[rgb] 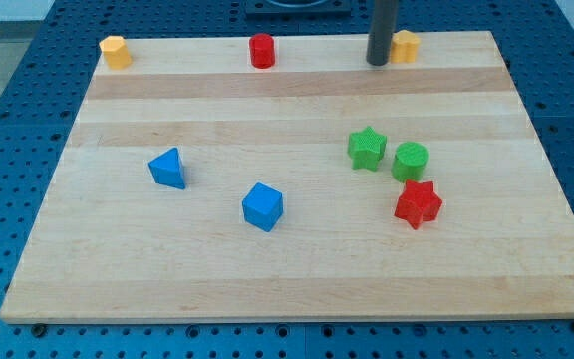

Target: Place your arm vertically towards blue cube

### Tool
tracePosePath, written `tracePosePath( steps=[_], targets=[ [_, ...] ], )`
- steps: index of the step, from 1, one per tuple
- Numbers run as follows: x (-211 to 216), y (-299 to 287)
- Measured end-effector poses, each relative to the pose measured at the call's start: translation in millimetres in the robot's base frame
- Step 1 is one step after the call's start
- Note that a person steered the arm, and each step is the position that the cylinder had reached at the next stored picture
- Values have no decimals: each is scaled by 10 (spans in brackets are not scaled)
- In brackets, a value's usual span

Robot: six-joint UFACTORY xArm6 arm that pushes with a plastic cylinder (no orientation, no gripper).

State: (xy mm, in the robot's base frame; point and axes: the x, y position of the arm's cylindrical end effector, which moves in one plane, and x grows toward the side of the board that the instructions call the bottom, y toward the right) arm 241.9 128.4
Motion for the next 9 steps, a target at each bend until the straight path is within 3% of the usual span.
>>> tracePosePath(
  steps=[1,2,3,5,9],
  targets=[
    [-83,396],
    [-13,362],
    [362,101],
    [677,-172],
    [737,-752]
  ],
)
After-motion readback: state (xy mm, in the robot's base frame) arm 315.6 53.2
